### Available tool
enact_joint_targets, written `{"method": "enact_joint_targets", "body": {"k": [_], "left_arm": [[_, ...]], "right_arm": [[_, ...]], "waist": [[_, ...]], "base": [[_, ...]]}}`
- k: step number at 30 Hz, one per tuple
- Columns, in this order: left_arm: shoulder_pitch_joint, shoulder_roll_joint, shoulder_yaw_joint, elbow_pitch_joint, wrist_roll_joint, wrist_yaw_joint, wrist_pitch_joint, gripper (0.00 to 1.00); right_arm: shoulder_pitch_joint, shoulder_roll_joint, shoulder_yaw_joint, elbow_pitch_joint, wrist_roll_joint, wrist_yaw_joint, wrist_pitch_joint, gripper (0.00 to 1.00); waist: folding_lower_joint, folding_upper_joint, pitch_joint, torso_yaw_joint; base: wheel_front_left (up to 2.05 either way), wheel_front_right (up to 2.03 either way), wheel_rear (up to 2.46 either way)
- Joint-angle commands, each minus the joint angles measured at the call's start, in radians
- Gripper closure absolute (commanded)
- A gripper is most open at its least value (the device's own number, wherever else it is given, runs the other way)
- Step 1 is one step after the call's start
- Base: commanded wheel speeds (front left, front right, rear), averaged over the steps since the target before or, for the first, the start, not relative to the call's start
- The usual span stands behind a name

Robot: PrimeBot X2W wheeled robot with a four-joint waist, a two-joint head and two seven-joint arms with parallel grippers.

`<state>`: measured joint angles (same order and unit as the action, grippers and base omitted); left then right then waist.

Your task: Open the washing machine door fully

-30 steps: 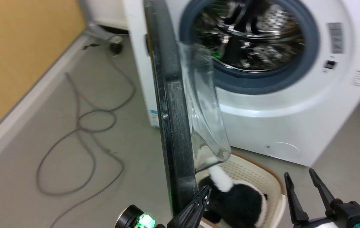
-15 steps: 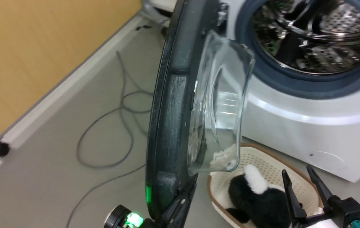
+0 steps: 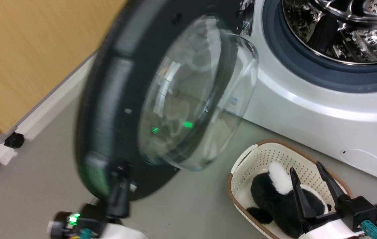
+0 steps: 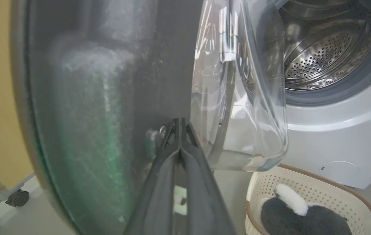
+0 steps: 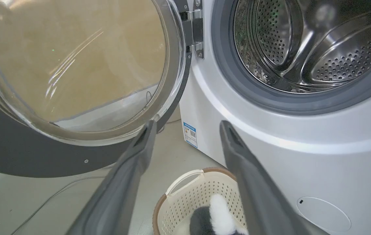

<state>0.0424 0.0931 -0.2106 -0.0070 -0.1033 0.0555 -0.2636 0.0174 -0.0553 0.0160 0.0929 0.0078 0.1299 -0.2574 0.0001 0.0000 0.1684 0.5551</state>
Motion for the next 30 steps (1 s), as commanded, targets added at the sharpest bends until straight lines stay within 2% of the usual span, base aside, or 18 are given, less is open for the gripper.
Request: {"method": "enact_joint_targets", "body": {"k": [1,12,30], "left_arm": [[-0.029,-0.002,0.045,0.013,-0.023,0.009,0.002,1.00],[-0.218,-0.031,0.299,0.169,-0.097,0.014,0.002,1.00],[-0.456,-0.025,0.605,0.400,-0.073,-0.056,0.002,1.00]], "right_arm": [[-0.016,-0.009,-0.002,0.002,-0.008,0.001,-0.004,0.00],[-0.037,-0.045,-0.008,-0.017,-0.020,0.001,-0.004,0.00],[-0.086,-0.082,-0.018,-0.034,-0.034,0.001,-0.004,0.00]], "waist": [[-0.0001,0.0000,0.014,0.002],[-0.0001,0.0000,0.080,0.005],[-0.0001,0.0000,0.170,-0.079]], "base": [[0.00,0.00,0.00],[0.00,0.00,0.00],[0.00,0.00,0.00]]}}
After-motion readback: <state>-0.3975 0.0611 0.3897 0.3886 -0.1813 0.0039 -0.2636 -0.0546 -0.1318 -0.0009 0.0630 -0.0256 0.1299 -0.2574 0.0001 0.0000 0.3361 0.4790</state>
